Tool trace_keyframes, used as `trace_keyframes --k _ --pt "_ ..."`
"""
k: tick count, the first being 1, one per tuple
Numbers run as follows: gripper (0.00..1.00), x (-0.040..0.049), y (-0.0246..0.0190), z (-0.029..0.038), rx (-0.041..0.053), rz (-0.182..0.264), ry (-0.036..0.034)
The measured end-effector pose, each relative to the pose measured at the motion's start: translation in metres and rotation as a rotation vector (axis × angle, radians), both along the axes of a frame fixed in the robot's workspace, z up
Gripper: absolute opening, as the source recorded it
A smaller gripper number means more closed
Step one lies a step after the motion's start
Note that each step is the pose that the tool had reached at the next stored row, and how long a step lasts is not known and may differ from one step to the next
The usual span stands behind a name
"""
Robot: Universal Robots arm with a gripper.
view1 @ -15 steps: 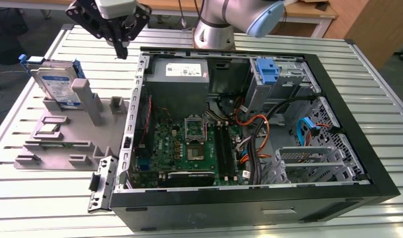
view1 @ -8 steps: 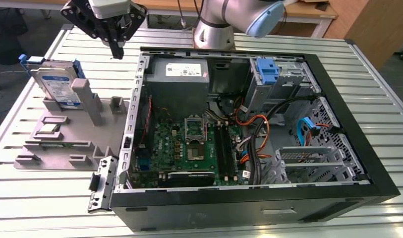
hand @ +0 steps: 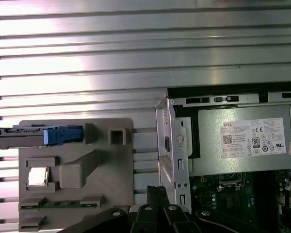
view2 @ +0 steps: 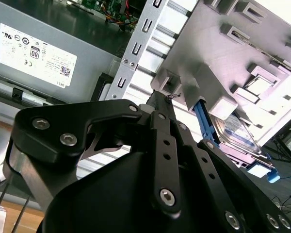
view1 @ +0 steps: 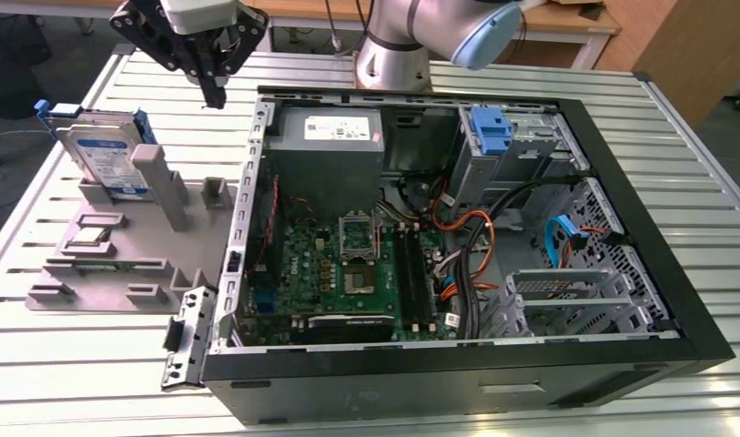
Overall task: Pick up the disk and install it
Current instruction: 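Reach for the disk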
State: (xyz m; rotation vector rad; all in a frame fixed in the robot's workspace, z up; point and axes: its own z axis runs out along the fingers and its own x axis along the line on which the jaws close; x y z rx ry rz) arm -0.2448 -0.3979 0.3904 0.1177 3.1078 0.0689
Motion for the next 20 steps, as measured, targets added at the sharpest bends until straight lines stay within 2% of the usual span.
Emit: trace_keyframes --k 5,10,20 --pt "0.11 -0.0019 0.0 0.0 0.0 0.0 0.0" --pt "0.11 -0.0106 0.0 -0.0001 -0.0001 0.0 -0.0006" --pt "0.11 -0.0454 0.0 -0.0014 0.0 0.0 -0.0084"
